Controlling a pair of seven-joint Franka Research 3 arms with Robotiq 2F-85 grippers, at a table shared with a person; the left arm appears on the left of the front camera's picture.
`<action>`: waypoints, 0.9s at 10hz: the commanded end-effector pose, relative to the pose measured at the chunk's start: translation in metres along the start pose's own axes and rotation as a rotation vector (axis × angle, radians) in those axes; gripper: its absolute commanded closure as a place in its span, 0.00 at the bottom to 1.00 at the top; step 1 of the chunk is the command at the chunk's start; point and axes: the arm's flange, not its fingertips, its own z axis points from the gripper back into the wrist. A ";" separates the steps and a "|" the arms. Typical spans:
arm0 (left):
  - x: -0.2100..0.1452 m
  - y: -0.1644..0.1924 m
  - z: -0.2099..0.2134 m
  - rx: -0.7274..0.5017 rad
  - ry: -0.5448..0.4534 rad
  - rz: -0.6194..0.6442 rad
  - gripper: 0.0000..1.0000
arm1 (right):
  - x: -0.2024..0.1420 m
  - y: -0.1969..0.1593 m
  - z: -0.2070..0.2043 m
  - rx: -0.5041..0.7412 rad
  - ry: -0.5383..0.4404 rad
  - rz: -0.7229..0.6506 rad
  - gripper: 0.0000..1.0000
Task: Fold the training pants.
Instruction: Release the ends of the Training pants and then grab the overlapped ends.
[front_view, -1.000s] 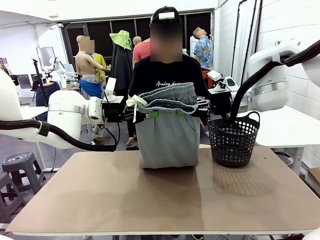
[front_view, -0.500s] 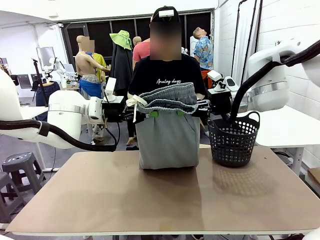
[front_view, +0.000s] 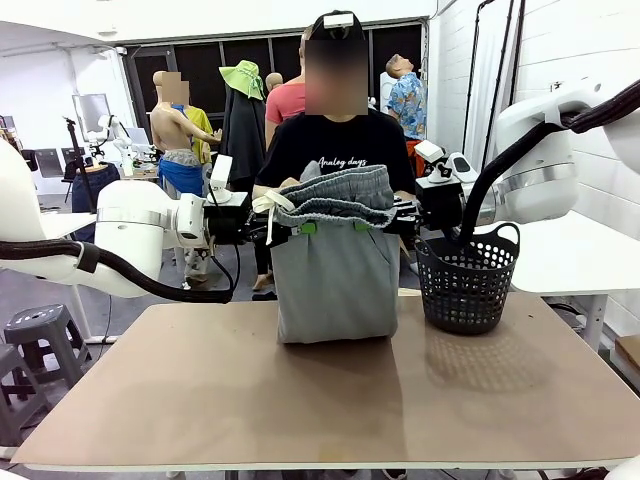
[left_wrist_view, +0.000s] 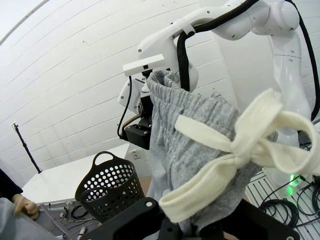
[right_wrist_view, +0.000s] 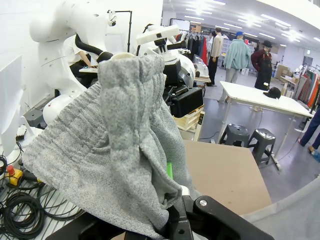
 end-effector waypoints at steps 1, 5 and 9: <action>0.004 -0.002 -0.001 0.003 -0.011 -0.016 1.00 | 0.001 0.003 0.000 0.001 -0.021 0.010 1.00; 0.004 -0.002 -0.001 0.003 -0.011 -0.016 1.00 | 0.001 0.003 0.000 0.001 -0.021 0.010 1.00; 0.004 -0.002 -0.001 0.003 -0.011 -0.016 1.00 | 0.001 0.003 0.000 0.001 -0.021 0.010 1.00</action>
